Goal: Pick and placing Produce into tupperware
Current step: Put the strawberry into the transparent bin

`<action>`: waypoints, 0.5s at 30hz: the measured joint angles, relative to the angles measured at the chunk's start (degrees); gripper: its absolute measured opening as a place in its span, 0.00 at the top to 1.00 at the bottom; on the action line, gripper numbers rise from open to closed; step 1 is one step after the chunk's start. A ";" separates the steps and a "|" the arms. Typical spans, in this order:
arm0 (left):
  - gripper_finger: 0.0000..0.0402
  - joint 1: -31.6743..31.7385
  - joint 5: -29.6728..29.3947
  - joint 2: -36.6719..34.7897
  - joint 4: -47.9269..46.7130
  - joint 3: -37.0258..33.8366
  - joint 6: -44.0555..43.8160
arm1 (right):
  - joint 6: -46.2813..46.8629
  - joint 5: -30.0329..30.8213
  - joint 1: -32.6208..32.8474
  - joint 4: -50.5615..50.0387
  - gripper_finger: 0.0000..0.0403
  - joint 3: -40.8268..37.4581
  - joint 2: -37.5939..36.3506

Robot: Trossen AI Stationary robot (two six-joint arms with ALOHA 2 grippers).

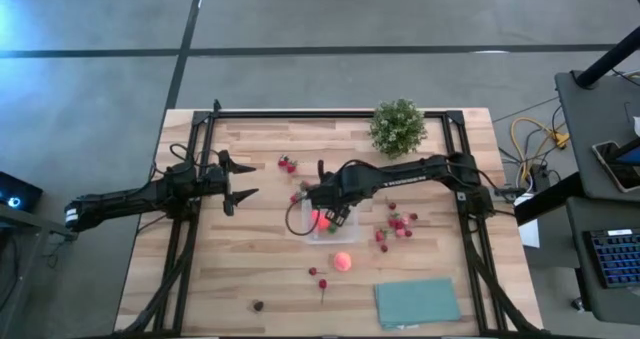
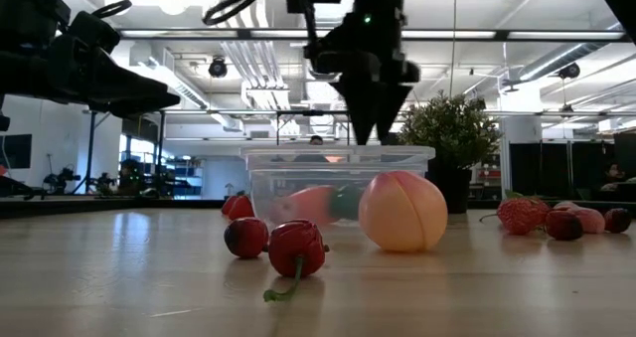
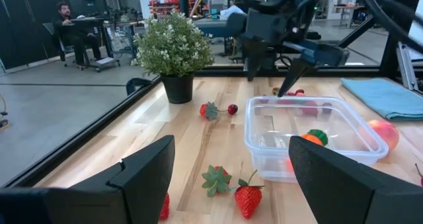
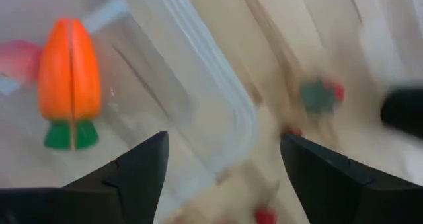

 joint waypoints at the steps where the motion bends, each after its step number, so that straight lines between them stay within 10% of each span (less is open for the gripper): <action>1: 0.30 0.01 0.01 0.00 0.00 -0.01 0.00 | 3.43 -0.04 0.37 -1.77 0.30 0.00 -0.15; 15: 0.30 0.02 0.00 0.02 0.13 0.00 0.00 | 59.23 -8.56 8.75 -14.27 0.31 -3.39 -2.92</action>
